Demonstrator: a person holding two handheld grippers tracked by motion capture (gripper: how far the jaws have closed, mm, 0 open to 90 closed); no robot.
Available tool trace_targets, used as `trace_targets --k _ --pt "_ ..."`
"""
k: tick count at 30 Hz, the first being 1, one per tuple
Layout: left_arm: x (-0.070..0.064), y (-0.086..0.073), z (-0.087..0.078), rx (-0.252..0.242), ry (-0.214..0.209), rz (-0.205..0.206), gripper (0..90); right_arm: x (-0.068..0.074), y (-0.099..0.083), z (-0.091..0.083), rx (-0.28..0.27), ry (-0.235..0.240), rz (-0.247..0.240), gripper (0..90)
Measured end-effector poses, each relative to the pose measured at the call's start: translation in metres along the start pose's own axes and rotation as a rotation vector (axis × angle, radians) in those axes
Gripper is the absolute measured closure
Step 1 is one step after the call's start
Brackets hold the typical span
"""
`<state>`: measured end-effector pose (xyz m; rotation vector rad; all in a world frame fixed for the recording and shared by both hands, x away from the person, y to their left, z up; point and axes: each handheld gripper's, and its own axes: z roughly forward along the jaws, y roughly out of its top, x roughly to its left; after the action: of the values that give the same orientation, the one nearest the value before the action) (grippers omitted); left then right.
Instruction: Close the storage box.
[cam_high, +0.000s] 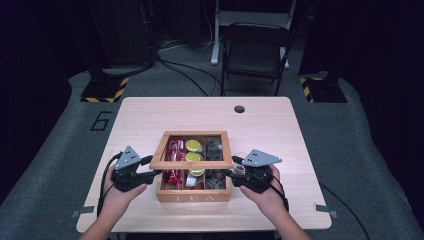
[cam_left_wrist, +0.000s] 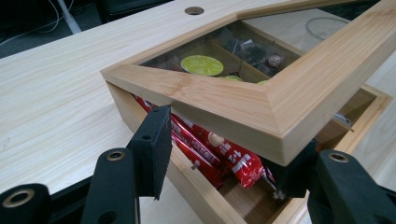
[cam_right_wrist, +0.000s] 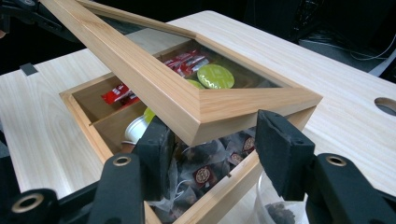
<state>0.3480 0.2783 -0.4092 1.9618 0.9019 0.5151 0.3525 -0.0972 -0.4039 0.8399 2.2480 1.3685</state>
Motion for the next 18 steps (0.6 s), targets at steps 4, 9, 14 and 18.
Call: trace_targets --k 4,9,14,18 --pt "-0.002 -0.006 0.0 0.001 -0.004 0.002 46.3 0.001 -0.005 0.0 -0.001 0.011 0.013 48.3" --pt "-0.004 -0.014 0.002 -0.004 -0.002 0.002 46.4 0.005 -0.012 0.001 0.005 0.006 0.014 48.3" --pt "-0.007 -0.021 0.004 0.015 0.003 0.011 46.4 0.008 -0.019 0.002 0.025 0.007 0.011 48.3" --pt "-0.008 -0.025 0.006 0.024 0.003 0.014 46.5 0.009 -0.023 0.003 0.038 0.013 0.007 48.3"
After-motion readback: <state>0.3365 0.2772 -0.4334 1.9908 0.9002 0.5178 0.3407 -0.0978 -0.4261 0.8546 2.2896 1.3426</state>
